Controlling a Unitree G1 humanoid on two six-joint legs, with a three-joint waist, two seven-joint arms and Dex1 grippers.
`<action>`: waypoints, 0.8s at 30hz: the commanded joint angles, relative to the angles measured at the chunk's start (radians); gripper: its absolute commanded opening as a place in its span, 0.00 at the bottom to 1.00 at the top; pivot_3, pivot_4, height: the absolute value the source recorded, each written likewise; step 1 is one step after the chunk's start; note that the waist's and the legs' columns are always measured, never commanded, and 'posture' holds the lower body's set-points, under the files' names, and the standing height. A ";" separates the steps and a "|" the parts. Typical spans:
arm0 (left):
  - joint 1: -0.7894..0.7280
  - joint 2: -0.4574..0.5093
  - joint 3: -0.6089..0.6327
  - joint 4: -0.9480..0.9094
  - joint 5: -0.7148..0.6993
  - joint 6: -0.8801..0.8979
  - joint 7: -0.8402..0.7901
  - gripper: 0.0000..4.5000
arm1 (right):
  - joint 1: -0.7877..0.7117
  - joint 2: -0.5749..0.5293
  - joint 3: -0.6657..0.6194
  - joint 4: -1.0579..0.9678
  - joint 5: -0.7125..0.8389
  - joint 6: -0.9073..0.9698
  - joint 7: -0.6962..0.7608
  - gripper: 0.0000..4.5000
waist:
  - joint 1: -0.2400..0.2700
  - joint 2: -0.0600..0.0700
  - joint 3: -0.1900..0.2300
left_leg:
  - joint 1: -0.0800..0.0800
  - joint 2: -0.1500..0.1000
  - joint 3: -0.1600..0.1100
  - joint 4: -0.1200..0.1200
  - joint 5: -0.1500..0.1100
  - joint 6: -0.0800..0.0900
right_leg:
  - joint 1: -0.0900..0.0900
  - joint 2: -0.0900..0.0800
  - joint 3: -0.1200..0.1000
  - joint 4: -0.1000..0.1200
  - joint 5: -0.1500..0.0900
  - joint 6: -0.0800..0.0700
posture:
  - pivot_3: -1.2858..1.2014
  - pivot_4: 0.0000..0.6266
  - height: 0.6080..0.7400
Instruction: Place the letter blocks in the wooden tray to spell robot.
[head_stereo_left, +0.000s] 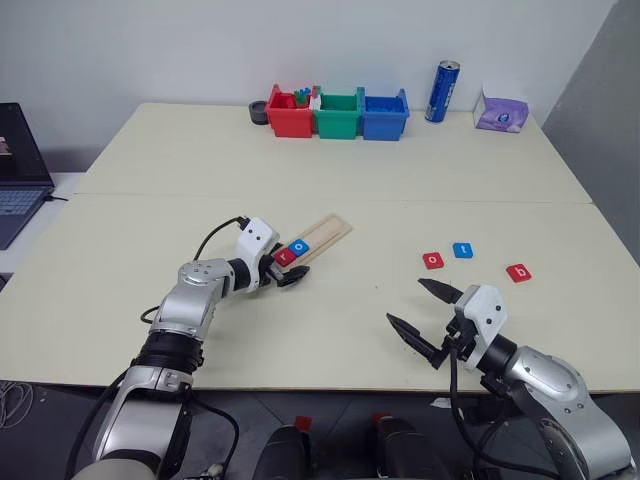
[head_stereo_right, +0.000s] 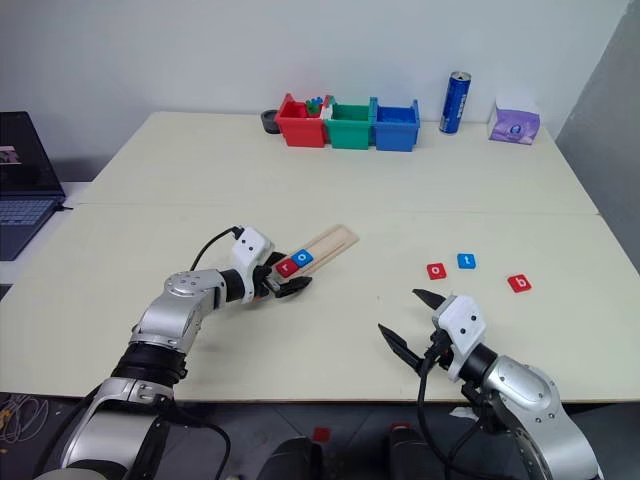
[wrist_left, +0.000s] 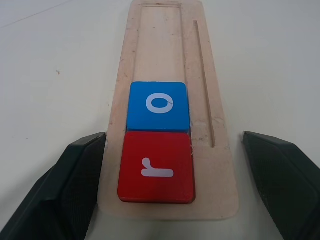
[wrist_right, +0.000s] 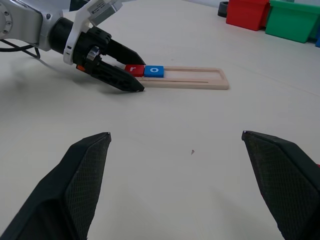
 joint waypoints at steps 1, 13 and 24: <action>0.014 0.003 -0.024 0.016 0.013 0.046 -0.018 0.80 | -0.013 -0.009 0.001 -0.058 0.001 -0.008 0.007 1.00 | 0.000 0.000 0.000 | 0.000 0.000 0.000 0.000 0.000 0.000 | 0.000 0.000 0.000 0.000 0.000 0.000 | 0.52 0.24 1.00; 0.042 0.034 -0.059 -0.034 0.009 0.006 -0.117 0.75 | -0.020 -0.011 -0.002 -0.069 0.009 0.006 0.007 1.00 | 0.000 0.000 -0.001 | 0.000 0.000 0.000 0.000 0.000 0.000 | 0.000 0.000 0.000 0.000 0.000 0.000 | 0.52 0.24 1.00; 0.037 0.073 -0.203 -0.116 0.021 -0.230 -0.431 0.75 | 0.120 -0.188 -0.123 -0.116 0.085 0.053 0.149 1.00 | 0.015 -0.001 -0.001 | -0.001 -0.001 0.001 0.001 0.000 0.000 | 0.000 -0.001 0.000 -0.002 0.000 0.000 | 0.52 0.24 1.00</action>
